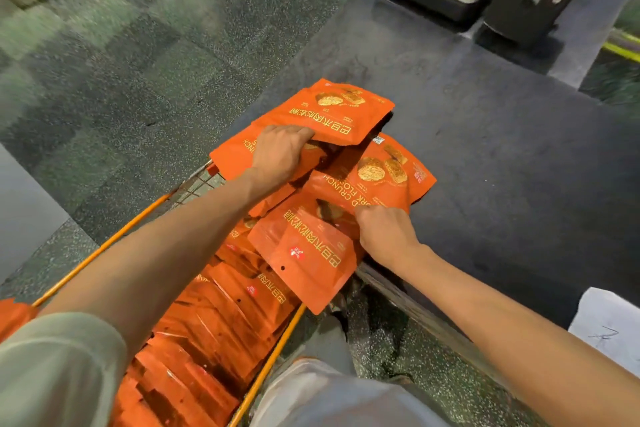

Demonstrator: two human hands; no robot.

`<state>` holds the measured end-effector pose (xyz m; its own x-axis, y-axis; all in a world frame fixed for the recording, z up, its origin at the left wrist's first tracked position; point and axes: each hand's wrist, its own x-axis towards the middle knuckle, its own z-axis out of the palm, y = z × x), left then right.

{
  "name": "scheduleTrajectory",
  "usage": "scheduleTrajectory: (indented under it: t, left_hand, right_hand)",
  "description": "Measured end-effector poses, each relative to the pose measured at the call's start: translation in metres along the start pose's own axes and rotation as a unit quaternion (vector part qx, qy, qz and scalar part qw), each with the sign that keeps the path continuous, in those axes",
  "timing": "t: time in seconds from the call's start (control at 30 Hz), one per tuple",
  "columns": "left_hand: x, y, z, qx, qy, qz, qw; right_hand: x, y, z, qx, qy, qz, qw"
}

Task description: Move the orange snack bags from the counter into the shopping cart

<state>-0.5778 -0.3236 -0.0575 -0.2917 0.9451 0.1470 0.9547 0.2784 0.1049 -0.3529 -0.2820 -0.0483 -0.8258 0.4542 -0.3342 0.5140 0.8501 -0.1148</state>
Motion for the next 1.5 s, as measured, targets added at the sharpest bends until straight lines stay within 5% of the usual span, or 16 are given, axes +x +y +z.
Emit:
scheduleTrajectory:
  t: [0.37,0.7,1.1,1.5]
  left_hand:
    - [-0.013,0.056,-0.104,0.066,0.115,-0.040,0.990]
    - [-0.100,0.152,-0.172,0.070,0.208,-0.073,0.973]
    - [-0.210,0.196,-0.203,0.094,0.213,-0.160,0.959]
    - [-0.375,0.142,-0.238,0.136,0.182,-0.292,0.929]
  right_hand:
    - [-0.060,0.065,-0.085,0.022,0.178,0.062,0.982]
    - [-0.179,0.094,-0.122,0.028,0.281,0.015,0.959]
    - [-0.251,0.086,-0.118,0.046,0.288,-0.006,0.957]
    - [-0.228,-0.051,-0.110,0.035,0.263,-0.116,0.957]
